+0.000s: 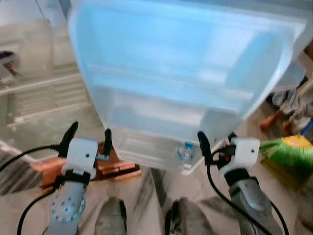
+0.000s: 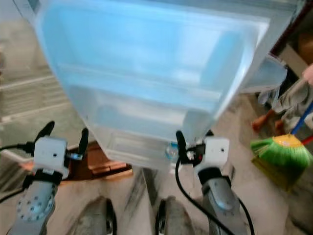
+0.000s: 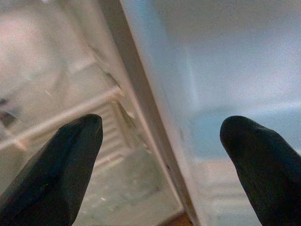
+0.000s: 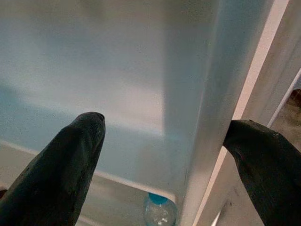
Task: Restocking fridge
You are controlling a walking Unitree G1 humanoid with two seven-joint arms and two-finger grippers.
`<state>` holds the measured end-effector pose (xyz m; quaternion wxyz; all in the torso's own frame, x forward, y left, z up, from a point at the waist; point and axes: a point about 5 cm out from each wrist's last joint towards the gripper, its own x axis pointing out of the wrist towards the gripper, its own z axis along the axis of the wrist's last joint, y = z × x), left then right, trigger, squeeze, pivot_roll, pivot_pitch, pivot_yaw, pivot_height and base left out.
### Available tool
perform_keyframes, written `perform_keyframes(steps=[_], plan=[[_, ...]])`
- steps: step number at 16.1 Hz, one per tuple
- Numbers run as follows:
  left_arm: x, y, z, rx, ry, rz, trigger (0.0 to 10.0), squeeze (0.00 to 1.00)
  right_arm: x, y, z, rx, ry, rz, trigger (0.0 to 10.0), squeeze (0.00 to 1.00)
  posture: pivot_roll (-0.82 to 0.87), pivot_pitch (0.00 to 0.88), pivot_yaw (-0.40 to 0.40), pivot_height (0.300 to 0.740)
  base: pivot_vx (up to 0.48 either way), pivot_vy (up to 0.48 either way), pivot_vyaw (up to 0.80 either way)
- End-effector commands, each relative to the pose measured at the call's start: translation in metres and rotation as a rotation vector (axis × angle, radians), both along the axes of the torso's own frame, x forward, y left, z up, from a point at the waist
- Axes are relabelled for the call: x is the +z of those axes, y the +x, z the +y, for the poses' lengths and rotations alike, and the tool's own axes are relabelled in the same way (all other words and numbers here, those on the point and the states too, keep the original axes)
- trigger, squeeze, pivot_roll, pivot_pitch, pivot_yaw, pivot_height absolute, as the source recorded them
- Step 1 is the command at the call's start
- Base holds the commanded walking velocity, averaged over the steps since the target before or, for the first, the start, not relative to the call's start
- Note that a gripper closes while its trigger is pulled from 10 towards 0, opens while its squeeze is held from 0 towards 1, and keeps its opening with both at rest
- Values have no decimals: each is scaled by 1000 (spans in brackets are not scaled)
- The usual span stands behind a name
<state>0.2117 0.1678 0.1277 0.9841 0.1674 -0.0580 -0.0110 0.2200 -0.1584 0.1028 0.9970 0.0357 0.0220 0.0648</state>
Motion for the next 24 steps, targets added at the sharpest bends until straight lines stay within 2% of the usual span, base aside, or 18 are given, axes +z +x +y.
perform_keyframes(steps=[1,3,7,18,24], plan=[[-7,-1,2,21,16,36,10000,0,7,-3,7,43,3,-30,10000,0,149,126,-46,740,0,0,0],[-9,0,4,39,32,37,10000,0,4,-7,3,36,-5,-19,10000,0,142,133,-46,740,0,0,0],[-14,3,4,56,26,59,10000,0,4,-4,5,45,-6,-15,10000,0,139,133,-46,740,0,0,0],[-15,6,7,72,28,61,10000,0,-6,7,12,43,4,16,10000,0,162,117,-50,740,-348,0,0],[-11,16,7,72,26,37,10000,0,-4,14,11,22,-1,-3,10000,0,162,117,-37,740,-280,0,0]])
